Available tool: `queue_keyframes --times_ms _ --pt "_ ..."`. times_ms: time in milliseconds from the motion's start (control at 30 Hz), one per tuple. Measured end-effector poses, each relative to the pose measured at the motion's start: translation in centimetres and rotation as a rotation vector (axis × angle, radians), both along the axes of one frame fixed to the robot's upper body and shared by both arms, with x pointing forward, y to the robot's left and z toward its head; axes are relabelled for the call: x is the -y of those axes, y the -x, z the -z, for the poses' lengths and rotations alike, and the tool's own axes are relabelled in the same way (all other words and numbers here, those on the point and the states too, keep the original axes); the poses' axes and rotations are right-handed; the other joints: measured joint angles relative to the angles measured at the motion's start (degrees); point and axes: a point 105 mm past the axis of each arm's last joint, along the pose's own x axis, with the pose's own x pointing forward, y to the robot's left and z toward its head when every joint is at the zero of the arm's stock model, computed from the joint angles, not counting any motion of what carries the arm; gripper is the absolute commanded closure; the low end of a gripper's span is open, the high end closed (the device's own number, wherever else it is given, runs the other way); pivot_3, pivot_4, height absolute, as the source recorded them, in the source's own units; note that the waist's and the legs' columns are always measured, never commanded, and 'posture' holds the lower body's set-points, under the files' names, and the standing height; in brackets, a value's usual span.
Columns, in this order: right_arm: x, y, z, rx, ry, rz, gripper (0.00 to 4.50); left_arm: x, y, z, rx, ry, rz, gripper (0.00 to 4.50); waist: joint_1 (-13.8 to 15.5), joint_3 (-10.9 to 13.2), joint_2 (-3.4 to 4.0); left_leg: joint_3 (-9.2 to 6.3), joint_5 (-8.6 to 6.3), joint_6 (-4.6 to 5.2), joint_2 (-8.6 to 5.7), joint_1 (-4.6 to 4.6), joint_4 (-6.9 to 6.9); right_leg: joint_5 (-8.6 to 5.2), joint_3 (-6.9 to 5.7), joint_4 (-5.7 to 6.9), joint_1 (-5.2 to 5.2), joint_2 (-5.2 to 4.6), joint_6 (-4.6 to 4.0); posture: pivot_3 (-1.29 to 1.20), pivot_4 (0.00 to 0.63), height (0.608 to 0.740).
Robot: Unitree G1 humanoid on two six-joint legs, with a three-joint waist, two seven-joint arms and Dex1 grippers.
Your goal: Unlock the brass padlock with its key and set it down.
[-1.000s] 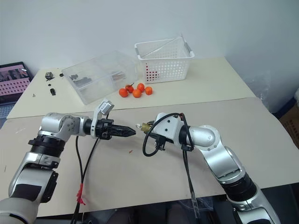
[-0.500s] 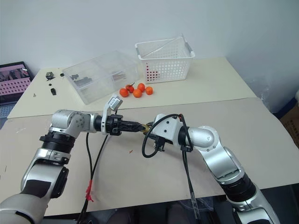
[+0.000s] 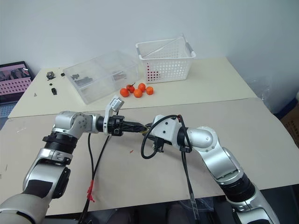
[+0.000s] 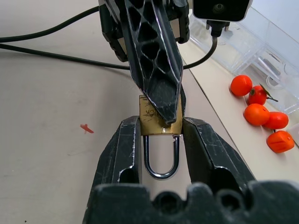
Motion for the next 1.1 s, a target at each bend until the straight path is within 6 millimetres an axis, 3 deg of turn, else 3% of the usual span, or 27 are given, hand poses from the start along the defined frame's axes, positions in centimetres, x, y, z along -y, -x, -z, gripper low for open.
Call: queue_keyframes --times_ms 133,633,700,867,1000,1100 --pt "0.1 -0.1 0.1 -0.005 0.005 0.008 3.59 0.1 0.2 -0.1 -0.004 0.013 0.019 4.47 -0.03 0.00 0.00 0.00 0.00 0.00 0.00 0.00 0.00 0.00 0.00 0.00 0.00 0.00 0.00 0.00 0.150 0.740" --pt "0.0 0.0 0.2 -0.009 0.007 0.006 3.59 0.1 0.3 -0.1 -0.011 0.011 0.022 4.47 -0.02 0.00 0.00 0.00 0.00 0.00 0.00 0.00 0.00 0.00 0.00 0.00 0.00 0.00 0.00 0.00 0.150 0.740" --pt "0.1 0.0 0.2 -0.009 0.007 0.006 2.60 0.1 0.3 -0.1 -0.011 0.010 0.021 4.47 -0.01 0.00 0.00 0.00 0.00 0.00 0.00 0.00 0.00 0.00 0.00 0.00 0.00 0.00 0.00 0.00 0.150 0.740" --pt "0.0 0.0 0.1 -0.008 0.000 0.004 1.10 0.1 0.2 0.0 -0.013 -0.001 0.014 4.47 -0.02 0.00 0.00 0.00 0.00 0.00 0.00 0.00 0.00 0.00 0.00 0.00 0.00 0.00 0.00 0.00 0.150 0.740" --pt "0.3 -0.2 -0.2 -0.050 -0.028 0.025 1.10 0.1 0.2 0.0 -0.013 -0.003 0.011 4.47 0.00 0.00 0.00 0.00 0.00 0.00 0.00 -0.01 0.01 0.00 0.00 0.00 0.00 0.00 0.00 0.00 0.150 0.740" --pt "0.9 -0.4 -1.8 -0.083 -0.080 0.052 1.10 0.1 0.2 0.1 -0.013 -0.004 0.009 4.47 0.01 0.00 0.00 -0.02 0.00 0.00 0.00 -0.01 0.01 0.00 0.01 0.00 0.00 -0.01 -0.01 0.00 0.150 0.740"
